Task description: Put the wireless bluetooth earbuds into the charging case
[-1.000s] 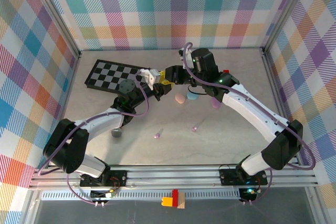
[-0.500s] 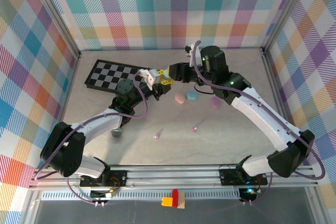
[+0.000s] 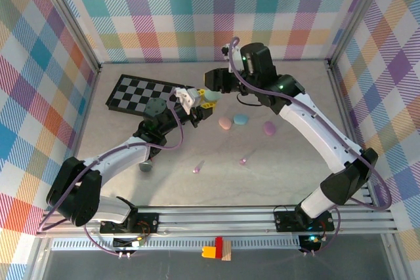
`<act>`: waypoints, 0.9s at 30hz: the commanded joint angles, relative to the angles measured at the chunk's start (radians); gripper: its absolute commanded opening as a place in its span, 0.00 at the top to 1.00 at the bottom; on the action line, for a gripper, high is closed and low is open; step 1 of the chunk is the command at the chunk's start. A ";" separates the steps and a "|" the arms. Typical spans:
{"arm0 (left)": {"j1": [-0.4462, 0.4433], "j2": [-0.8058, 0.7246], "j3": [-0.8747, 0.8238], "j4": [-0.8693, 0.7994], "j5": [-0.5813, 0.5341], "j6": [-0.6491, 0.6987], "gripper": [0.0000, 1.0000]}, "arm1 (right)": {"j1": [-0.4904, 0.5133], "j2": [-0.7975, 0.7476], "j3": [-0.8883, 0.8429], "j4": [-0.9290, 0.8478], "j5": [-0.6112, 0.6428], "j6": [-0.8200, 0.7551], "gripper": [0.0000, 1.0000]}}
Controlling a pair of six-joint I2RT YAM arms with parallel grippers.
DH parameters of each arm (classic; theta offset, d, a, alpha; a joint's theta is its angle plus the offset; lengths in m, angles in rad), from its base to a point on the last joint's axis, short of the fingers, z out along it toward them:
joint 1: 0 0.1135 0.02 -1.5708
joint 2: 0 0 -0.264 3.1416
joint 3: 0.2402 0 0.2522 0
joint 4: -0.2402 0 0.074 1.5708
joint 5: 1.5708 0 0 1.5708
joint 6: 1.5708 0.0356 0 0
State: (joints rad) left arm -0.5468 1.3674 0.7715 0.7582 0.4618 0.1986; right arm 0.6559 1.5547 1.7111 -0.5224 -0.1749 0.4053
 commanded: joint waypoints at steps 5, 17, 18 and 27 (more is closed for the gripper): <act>-0.004 -0.030 0.014 0.100 0.014 -0.068 0.64 | -0.070 -0.107 -0.161 0.062 -0.072 0.091 0.36; -0.005 0.012 0.043 0.202 0.056 -0.166 0.64 | -0.152 -0.089 -0.379 0.475 -0.610 0.458 0.29; -0.004 0.013 0.043 0.206 0.061 -0.169 0.64 | -0.152 -0.086 -0.389 0.504 -0.614 0.478 0.31; -0.005 -0.008 0.025 0.207 0.075 -0.164 0.63 | -0.155 -0.074 -0.397 0.557 -0.605 0.522 0.68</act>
State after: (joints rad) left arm -0.5465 1.3746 0.7773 0.9192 0.5037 0.0410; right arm 0.4999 1.4765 1.3209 -0.0307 -0.7616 0.9070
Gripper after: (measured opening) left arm 0.370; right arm 0.342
